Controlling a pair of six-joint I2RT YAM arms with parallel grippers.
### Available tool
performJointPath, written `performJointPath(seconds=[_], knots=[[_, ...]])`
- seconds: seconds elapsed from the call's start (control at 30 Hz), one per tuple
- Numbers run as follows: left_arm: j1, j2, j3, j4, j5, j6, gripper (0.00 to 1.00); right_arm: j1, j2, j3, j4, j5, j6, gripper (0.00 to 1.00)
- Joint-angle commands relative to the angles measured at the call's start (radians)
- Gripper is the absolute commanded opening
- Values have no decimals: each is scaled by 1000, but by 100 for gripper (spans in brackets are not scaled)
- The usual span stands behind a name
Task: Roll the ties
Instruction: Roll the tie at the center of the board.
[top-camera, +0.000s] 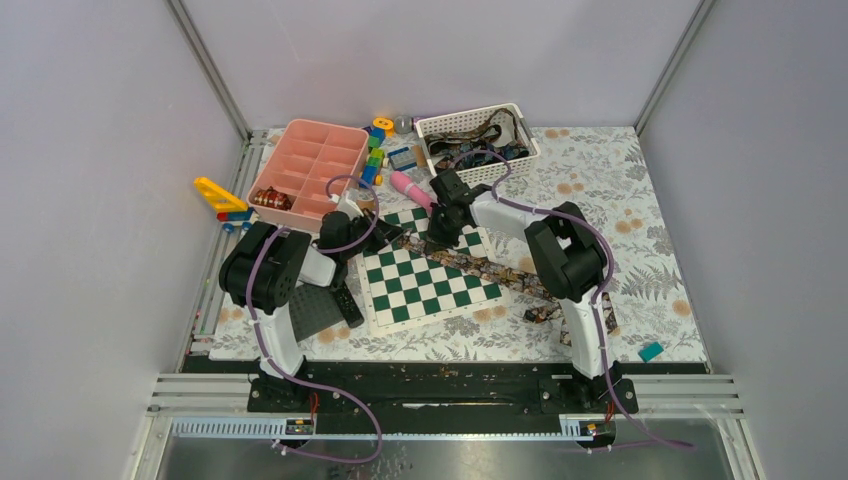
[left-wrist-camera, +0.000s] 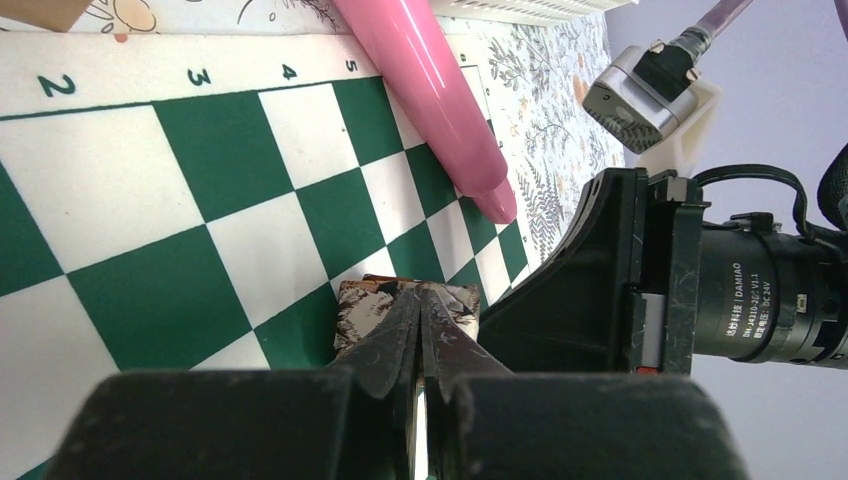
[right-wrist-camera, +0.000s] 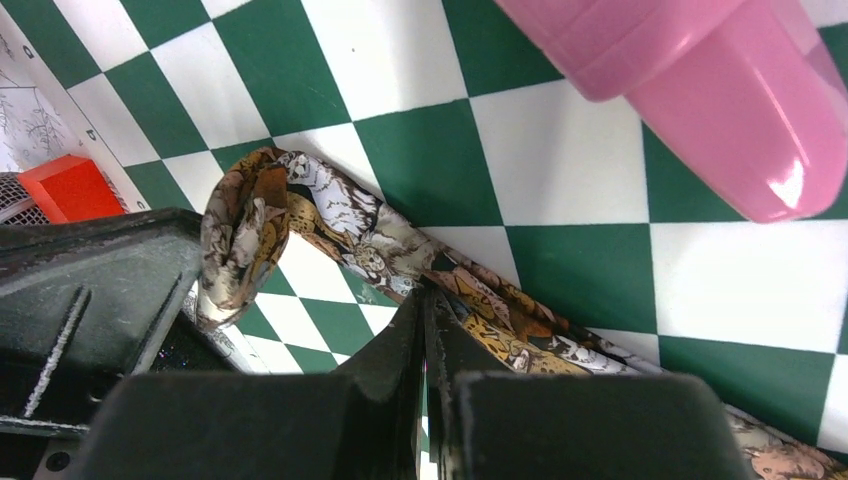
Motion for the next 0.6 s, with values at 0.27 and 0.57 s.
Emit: performJointPath(seconds=[0.27,0.57], knots=[[-13,-15,8,30,19,26,0,-4,33,57,5,-45,10,0],[-22,-5,22,14,20,31,0,-10,-106,-24,63,-30,6,0]])
